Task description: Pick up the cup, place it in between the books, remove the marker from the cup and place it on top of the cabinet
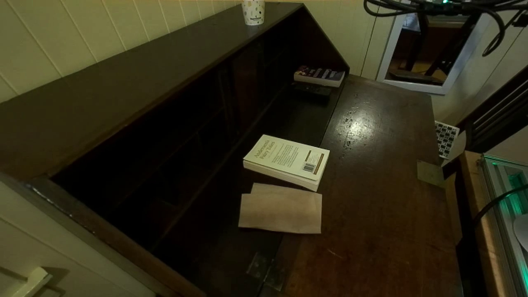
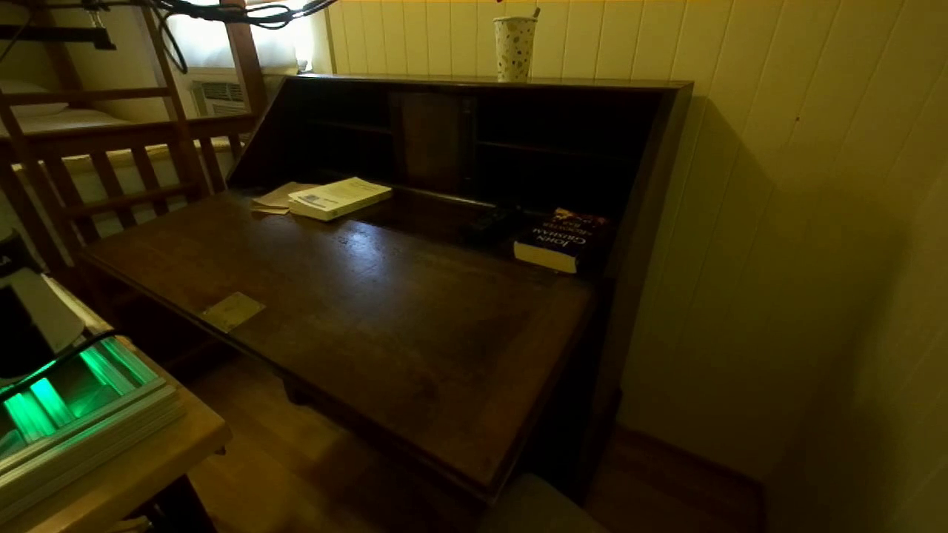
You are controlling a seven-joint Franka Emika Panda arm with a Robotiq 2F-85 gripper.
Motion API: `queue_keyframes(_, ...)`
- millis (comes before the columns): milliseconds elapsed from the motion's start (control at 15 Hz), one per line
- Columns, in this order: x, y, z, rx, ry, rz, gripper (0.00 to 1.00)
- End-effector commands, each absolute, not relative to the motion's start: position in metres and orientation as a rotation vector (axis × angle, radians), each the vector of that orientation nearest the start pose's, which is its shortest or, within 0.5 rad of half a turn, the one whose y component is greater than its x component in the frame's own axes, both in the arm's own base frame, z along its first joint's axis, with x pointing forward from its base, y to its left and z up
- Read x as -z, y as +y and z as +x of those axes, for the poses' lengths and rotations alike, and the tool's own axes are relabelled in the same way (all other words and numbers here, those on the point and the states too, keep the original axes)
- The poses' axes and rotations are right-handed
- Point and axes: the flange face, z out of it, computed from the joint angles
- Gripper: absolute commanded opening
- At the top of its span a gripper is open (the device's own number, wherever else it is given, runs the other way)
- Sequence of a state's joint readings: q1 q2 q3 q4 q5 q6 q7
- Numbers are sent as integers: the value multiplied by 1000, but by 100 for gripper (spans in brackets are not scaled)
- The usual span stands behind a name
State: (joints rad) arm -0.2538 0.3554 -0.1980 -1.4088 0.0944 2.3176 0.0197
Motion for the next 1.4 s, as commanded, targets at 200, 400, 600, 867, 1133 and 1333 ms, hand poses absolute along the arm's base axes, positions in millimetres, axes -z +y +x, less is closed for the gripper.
queue_keyframes(200, -571, -288, 673, 901, 738, -3006, 100)
queue_keyframes(400, -563, -284, 679, 875, 724, -3012, 100)
queue_keyframes(600, -553, -282, 681, 845, 718, -3018, 75)
queue_keyframes(867, -538, -280, 680, 794, 716, -3023, 53)
queue_keyframes(1133, -535, -268, 672, 747, 608, -3002, 24)
queue_keyframes(1333, -535, -257, 664, 725, 448, -2961, 4)
